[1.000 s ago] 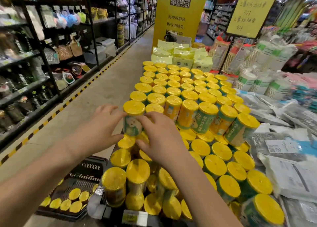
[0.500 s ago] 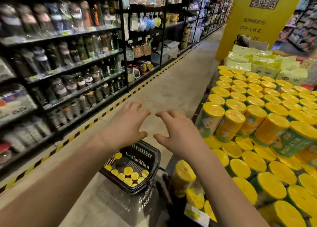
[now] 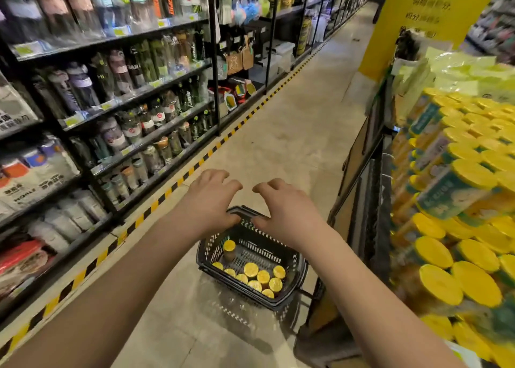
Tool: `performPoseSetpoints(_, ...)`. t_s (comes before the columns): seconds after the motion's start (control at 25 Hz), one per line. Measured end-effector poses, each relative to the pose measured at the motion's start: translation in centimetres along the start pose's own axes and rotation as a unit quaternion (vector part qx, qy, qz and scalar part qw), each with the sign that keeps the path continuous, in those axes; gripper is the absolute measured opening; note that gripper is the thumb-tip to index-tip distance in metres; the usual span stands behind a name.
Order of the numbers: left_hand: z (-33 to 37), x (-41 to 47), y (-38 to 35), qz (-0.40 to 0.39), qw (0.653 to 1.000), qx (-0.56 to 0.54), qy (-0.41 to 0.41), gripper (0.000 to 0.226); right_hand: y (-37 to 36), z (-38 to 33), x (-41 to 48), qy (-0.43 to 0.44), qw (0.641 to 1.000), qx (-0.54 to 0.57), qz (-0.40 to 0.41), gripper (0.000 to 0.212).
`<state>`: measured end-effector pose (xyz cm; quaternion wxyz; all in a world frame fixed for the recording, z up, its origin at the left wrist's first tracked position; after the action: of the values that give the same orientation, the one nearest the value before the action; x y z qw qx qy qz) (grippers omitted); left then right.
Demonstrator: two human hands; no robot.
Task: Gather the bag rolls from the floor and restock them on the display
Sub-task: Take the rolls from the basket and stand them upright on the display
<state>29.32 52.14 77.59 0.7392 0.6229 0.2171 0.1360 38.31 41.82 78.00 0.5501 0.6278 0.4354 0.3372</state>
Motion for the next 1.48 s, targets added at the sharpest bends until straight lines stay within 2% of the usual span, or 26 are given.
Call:
performPoseSetpoints(0.2, -2.0, 4.0, -0.6, -0.023, 0.999, 0.006, -0.038, 0.070, -2.2, 0.8, 2.6, -0.051, 0.998, 0.029, -0.032, 0.064)
performPoseSetpoints(0.52, -1.9, 16.3, -2.0, -0.062, 0.995, 0.019, -0.081, 0.070, -3.7, 7.7, 10.9, -0.095, 0.993, 0.060, -0.042, 0.067)
performPoseSetpoints(0.72, -2.8, 22.3, -6.2, -0.101, 0.991, 0.007, -0.090, 0.069, -6.5, 12.3, 16.0, -0.121, 0.989, 0.070, -0.055, 0.067)
performPoseSetpoints(0.88, -4.7, 24.8, -12.0, -0.168, 0.983, 0.006, -0.075, 0.071, -10.5, 15.0, 18.1, -0.130, 0.984, 0.101, -0.068, 0.061)
performPoseSetpoints(1.12, -7.2, 29.0, -23.4, -0.238, 0.967, 0.001, -0.092, 0.071, -22.9, 18.4, 19.2, -0.181, 0.963, 0.155, -0.126, 0.059)
performPoseSetpoints(1.48, -13.6, 36.2, -51.8, -0.284, 0.955, -0.010, -0.085, 0.074, -54.9, 21.4, 20.3, -0.266, 0.918, 0.188, -0.226, 0.058)
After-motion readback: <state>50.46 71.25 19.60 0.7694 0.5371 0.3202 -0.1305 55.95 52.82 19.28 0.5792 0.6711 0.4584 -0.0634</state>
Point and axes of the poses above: each hand's wrist, its own x-axis towards the middle knuckle, its own y-axis out of the back of the hand, z = x × y, the point moved 7 cm from there along x, towards the middle knuckle, and after that the axes turned 4 degrees about -z, right-handed, at the moved point
